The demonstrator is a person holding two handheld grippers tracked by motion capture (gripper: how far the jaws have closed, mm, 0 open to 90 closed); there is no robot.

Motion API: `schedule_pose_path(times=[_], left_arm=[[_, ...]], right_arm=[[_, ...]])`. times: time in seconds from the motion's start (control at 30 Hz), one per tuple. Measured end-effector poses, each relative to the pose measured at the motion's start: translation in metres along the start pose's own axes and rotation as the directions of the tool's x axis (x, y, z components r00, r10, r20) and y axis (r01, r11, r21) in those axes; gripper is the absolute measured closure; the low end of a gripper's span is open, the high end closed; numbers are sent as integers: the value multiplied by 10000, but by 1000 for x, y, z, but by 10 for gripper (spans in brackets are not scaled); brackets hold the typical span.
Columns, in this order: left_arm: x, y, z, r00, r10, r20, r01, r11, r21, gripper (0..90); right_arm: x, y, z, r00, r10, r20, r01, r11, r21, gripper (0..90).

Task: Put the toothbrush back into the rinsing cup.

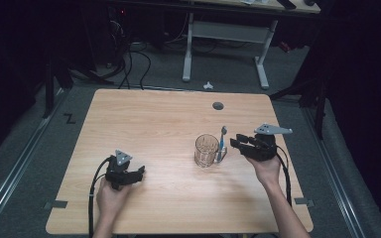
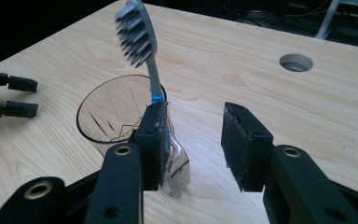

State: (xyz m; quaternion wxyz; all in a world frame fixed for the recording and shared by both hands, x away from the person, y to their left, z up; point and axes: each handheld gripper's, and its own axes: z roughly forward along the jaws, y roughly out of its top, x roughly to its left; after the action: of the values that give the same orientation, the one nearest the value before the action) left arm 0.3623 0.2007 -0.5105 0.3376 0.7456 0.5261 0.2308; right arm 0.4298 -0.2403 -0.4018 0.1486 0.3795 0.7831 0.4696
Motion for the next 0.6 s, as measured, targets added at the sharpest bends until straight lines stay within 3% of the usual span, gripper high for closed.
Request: schedule_pose_path(times=[0.6], left_arm=[[0, 0, 0, 10000, -11, -5, 11, 10000, -5, 261]], right_arm=[[-5, -7, -14, 9996, 86, 263, -82, 9998, -153, 619]])
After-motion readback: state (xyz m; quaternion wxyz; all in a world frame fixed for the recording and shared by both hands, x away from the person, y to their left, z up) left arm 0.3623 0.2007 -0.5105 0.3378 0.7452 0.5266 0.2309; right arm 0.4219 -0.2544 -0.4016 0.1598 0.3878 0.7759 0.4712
